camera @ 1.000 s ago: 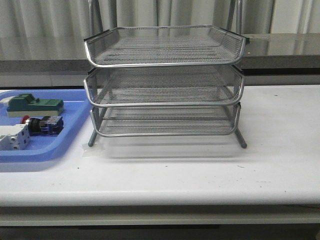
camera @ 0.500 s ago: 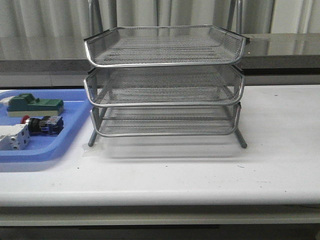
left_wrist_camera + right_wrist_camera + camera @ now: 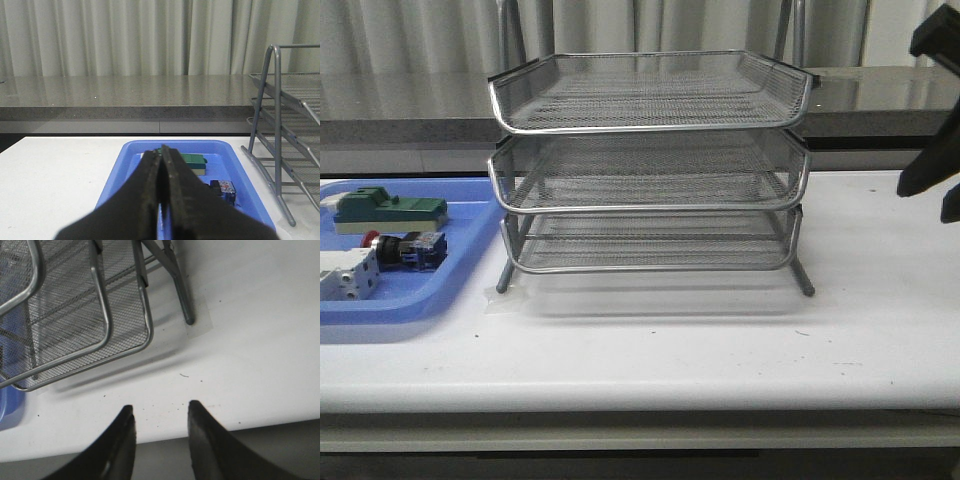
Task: Place button on rack with both arms
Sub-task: 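Move the right gripper to the middle mesh tray's front edge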
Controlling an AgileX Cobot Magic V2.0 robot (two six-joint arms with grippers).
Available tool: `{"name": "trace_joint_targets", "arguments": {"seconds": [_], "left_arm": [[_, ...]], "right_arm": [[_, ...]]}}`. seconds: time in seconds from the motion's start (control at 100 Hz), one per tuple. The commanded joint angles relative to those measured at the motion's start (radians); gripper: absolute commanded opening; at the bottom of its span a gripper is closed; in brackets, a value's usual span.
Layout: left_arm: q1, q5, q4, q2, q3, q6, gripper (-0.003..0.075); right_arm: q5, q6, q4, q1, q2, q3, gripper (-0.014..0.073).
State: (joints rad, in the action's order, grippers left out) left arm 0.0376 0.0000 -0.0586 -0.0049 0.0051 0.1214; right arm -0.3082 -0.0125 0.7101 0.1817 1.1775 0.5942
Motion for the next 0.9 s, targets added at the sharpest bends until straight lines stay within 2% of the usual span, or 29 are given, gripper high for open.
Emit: {"name": "trace_joint_targets", "arguments": {"seconds": [0.0,0.35,0.89], "left_arm": [[0.003,-0.075,0.007,-0.031,0.032,0.007,-0.0020],[0.003,-0.075,0.007,-0.031,0.032,0.007,-0.0020],[0.003,-0.075,0.007,-0.031,0.032,0.007,-0.0020]], "right_arm": [[0.088,-0.016,0.051,0.024,0.018,0.036,0.0301],[0.112,-0.019,0.078,0.046,0.128,0.112,0.0301],[0.110,-0.034,0.094,0.046,0.131,0.133,0.0301]]}}
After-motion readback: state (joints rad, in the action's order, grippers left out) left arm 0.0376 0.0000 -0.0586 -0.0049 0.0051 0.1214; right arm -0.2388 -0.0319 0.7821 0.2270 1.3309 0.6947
